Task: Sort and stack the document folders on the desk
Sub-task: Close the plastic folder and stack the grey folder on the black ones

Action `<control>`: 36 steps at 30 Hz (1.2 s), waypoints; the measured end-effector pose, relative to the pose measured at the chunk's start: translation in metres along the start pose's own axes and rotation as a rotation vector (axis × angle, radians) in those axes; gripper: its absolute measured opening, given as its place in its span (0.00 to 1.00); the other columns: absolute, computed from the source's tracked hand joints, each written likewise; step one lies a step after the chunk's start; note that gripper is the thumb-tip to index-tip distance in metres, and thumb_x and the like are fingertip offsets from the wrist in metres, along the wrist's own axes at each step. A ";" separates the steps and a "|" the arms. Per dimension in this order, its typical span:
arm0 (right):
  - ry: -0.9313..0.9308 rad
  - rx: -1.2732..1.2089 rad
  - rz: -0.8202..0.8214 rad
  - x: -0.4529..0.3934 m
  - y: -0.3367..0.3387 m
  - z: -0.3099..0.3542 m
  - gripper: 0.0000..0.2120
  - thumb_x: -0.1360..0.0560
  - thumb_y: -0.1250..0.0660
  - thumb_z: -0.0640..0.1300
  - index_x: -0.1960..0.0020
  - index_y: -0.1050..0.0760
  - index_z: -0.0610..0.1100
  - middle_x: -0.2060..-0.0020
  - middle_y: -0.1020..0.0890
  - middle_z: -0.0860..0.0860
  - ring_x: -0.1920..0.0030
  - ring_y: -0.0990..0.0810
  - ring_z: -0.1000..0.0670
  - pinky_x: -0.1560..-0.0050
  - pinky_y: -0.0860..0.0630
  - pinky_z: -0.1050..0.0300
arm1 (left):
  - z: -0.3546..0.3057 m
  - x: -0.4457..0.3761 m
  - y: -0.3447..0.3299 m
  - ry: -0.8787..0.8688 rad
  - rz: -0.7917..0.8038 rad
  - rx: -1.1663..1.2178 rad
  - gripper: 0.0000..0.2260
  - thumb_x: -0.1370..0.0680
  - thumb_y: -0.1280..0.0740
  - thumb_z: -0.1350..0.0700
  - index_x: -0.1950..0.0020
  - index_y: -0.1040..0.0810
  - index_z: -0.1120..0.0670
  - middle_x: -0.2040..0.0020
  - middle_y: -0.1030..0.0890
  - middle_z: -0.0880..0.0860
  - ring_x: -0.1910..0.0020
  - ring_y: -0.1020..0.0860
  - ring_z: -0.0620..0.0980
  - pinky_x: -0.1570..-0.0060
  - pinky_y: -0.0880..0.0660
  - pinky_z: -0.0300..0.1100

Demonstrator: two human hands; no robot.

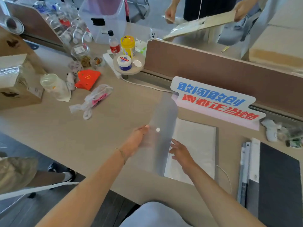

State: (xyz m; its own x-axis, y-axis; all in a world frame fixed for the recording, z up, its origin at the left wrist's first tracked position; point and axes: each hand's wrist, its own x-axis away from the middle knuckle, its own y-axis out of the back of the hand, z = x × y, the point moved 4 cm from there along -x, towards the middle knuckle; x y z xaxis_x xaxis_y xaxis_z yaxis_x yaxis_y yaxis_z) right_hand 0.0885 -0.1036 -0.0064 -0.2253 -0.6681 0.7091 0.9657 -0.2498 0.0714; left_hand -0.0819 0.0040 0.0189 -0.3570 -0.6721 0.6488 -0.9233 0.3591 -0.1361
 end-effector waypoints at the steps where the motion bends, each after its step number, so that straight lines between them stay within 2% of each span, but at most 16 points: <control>1: -0.002 -0.029 -0.004 0.002 0.008 0.000 0.26 0.26 0.40 0.32 0.34 0.24 0.54 0.46 0.17 0.51 0.45 0.19 0.48 0.40 0.26 0.51 | -0.003 0.004 -0.013 0.016 0.067 0.000 0.16 0.15 0.43 0.50 0.37 0.19 0.55 0.43 0.14 0.54 0.50 0.15 0.52 0.60 0.17 0.47; 4: 0.024 -0.093 -0.025 0.008 0.033 -0.002 0.24 0.26 0.37 0.35 0.35 0.24 0.56 0.44 0.16 0.53 0.42 0.18 0.46 0.36 0.24 0.45 | -0.001 0.011 -0.051 0.052 0.242 0.037 0.18 0.15 0.44 0.46 0.37 0.20 0.52 0.41 0.15 0.54 0.47 0.15 0.53 0.49 0.19 0.53; 8: 0.080 -0.187 -0.081 0.019 0.059 -0.002 0.19 0.22 0.38 0.40 0.34 0.25 0.54 0.40 0.18 0.49 0.43 0.17 0.45 0.45 0.20 0.50 | 0.009 0.012 -0.090 0.077 0.286 0.075 0.20 0.18 0.41 0.40 0.39 0.18 0.50 0.43 0.14 0.54 0.49 0.15 0.54 0.52 0.19 0.50; 10: 0.110 -0.220 -0.094 0.024 0.058 0.005 0.15 0.20 0.38 0.43 0.35 0.24 0.52 0.42 0.17 0.48 0.44 0.17 0.44 0.47 0.20 0.51 | 0.018 0.007 -0.097 0.039 0.262 -0.041 0.24 0.24 0.36 0.34 0.37 0.20 0.48 0.41 0.16 0.53 0.45 0.16 0.52 0.49 0.18 0.52; 12: 0.149 -0.311 -0.198 0.044 0.117 -0.007 0.13 0.20 0.39 0.47 0.39 0.20 0.51 0.45 0.15 0.46 0.48 0.16 0.44 0.50 0.19 0.50 | 0.032 0.011 -0.168 0.022 0.316 -0.238 0.29 0.31 0.34 0.32 0.36 0.22 0.46 0.38 0.19 0.49 0.39 0.20 0.49 0.44 0.19 0.52; 15: 0.163 -0.309 -0.188 0.045 0.118 0.000 0.15 0.18 0.43 0.49 0.36 0.22 0.53 0.44 0.15 0.50 0.45 0.16 0.45 0.44 0.18 0.45 | 0.046 0.009 -0.172 -0.055 0.238 -0.273 0.15 0.23 0.36 0.38 0.39 0.23 0.42 0.39 0.22 0.43 0.35 0.24 0.45 0.36 0.24 0.51; 17: 0.176 -0.328 -0.223 0.048 0.131 -0.002 0.15 0.18 0.43 0.49 0.38 0.22 0.56 0.43 0.15 0.52 0.43 0.17 0.46 0.40 0.20 0.43 | 0.057 0.006 -0.177 -0.089 0.228 -0.316 0.11 0.20 0.37 0.41 0.39 0.23 0.39 0.38 0.23 0.41 0.36 0.25 0.42 0.37 0.26 0.44; 19: 0.187 -0.342 -0.276 0.049 0.150 -0.008 0.15 0.19 0.41 0.48 0.37 0.21 0.56 0.41 0.16 0.53 0.40 0.18 0.47 0.37 0.23 0.41 | 0.067 0.004 -0.188 -0.109 0.210 -0.393 0.15 0.20 0.36 0.41 0.35 0.23 0.42 0.37 0.22 0.43 0.40 0.24 0.40 0.44 0.26 0.36; 21: 0.182 -0.334 -0.306 0.048 0.166 -0.017 0.16 0.21 0.38 0.47 0.34 0.23 0.54 0.39 0.18 0.52 0.40 0.18 0.49 0.39 0.21 0.42 | 0.072 0.004 -0.197 -0.149 0.164 -0.481 0.18 0.20 0.35 0.40 0.33 0.24 0.43 0.38 0.22 0.46 0.44 0.23 0.39 0.47 0.27 0.35; 24: 0.176 -0.272 -0.325 0.048 0.182 -0.024 0.20 0.23 0.34 0.47 0.31 0.25 0.53 0.38 0.18 0.52 0.43 0.17 0.50 0.43 0.18 0.48 | 0.083 -0.004 -0.199 -0.155 0.105 -0.628 0.24 0.24 0.36 0.34 0.32 0.25 0.42 0.36 0.26 0.47 0.47 0.21 0.46 0.40 0.25 0.44; 27: 0.143 -0.242 -0.382 0.045 0.196 -0.032 0.15 0.21 0.36 0.39 0.39 0.23 0.54 0.50 0.16 0.55 0.51 0.16 0.53 0.50 0.20 0.57 | 0.090 -0.016 -0.192 -0.168 0.018 -0.800 0.33 0.31 0.41 0.27 0.32 0.25 0.42 0.35 0.27 0.45 0.55 0.19 0.48 0.37 0.26 0.52; 29: 0.139 -0.166 -0.404 0.040 0.204 -0.039 0.17 0.23 0.38 0.35 0.46 0.21 0.56 0.58 0.16 0.58 0.58 0.17 0.57 0.57 0.23 0.62 | 0.091 -0.020 -0.187 -0.147 -0.035 -0.885 0.34 0.32 0.43 0.26 0.32 0.25 0.42 0.33 0.27 0.44 0.51 0.19 0.50 0.34 0.29 0.54; 30: 0.131 -0.112 -0.411 0.038 0.206 -0.043 0.18 0.24 0.38 0.34 0.46 0.21 0.56 0.57 0.15 0.57 0.58 0.17 0.56 0.57 0.23 0.62 | 0.093 -0.022 -0.184 -0.126 -0.061 -0.919 0.34 0.32 0.44 0.26 0.32 0.26 0.42 0.31 0.28 0.44 0.45 0.20 0.51 0.33 0.31 0.54; 33: 0.086 0.008 -0.373 0.026 0.208 -0.055 0.20 0.25 0.38 0.36 0.37 0.23 0.51 0.43 0.16 0.50 0.44 0.18 0.47 0.46 0.24 0.56 | 0.103 -0.033 -0.171 -0.046 -0.124 -0.865 0.32 0.31 0.40 0.29 0.31 0.26 0.42 0.27 0.32 0.48 0.34 0.27 0.54 0.32 0.30 0.53; 35: 0.020 0.054 -0.360 0.018 0.210 -0.060 0.24 0.25 0.36 0.38 0.28 0.28 0.45 0.36 0.21 0.49 0.36 0.23 0.44 0.36 0.27 0.52 | 0.107 -0.037 -0.167 -0.016 -0.138 -0.783 0.29 0.28 0.36 0.34 0.30 0.26 0.44 0.29 0.31 0.50 0.36 0.25 0.56 0.35 0.27 0.51; 36: -0.024 0.071 -0.349 0.015 0.210 -0.062 0.25 0.24 0.35 0.39 0.27 0.30 0.43 0.37 0.22 0.50 0.35 0.24 0.43 0.34 0.29 0.50 | 0.106 -0.036 -0.167 -0.001 -0.139 -0.760 0.27 0.27 0.35 0.36 0.30 0.27 0.45 0.31 0.30 0.50 0.38 0.23 0.56 0.36 0.26 0.50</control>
State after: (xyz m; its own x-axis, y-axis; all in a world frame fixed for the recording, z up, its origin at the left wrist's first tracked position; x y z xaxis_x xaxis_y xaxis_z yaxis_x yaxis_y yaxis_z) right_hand 0.2802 -0.2101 -0.0241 -0.5410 -0.5345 0.6493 0.8377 -0.4105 0.3601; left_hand 0.0699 -0.1005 -0.0616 -0.2452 -0.7437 0.6219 -0.6086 0.6174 0.4984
